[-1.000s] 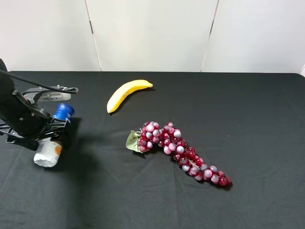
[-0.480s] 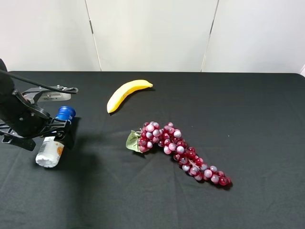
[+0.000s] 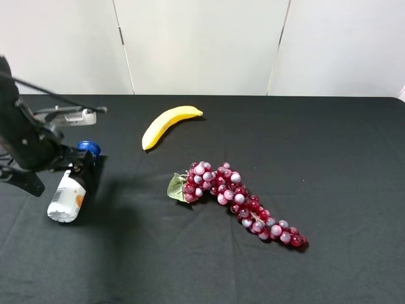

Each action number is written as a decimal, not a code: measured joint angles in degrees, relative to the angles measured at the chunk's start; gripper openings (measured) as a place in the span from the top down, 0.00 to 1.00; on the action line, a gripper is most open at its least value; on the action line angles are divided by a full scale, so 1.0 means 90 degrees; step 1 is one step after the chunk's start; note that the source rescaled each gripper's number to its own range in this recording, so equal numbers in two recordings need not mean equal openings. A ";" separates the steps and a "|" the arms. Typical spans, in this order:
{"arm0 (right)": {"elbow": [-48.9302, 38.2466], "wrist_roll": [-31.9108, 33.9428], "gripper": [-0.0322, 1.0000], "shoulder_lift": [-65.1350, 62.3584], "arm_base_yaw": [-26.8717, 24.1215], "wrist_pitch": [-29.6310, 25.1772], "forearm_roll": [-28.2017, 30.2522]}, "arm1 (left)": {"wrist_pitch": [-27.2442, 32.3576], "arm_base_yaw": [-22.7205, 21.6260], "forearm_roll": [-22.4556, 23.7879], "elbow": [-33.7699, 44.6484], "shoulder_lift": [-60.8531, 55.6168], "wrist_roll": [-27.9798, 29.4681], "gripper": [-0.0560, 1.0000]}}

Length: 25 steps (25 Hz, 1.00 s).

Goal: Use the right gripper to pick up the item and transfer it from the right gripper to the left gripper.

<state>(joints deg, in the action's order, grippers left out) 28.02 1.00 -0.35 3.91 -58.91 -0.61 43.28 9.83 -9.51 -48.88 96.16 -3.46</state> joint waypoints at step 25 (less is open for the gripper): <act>0.0000 0.0000 0.00 0.0000 0.0000 0.0000 0.0000 | 0.1471 0.0000 0.1056 -0.1189 -0.4696 0.0257 0.00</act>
<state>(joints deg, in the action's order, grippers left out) 28.02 1.00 -0.35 3.91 -58.91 -0.61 56.52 9.83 0.00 -59.59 53.90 -1.14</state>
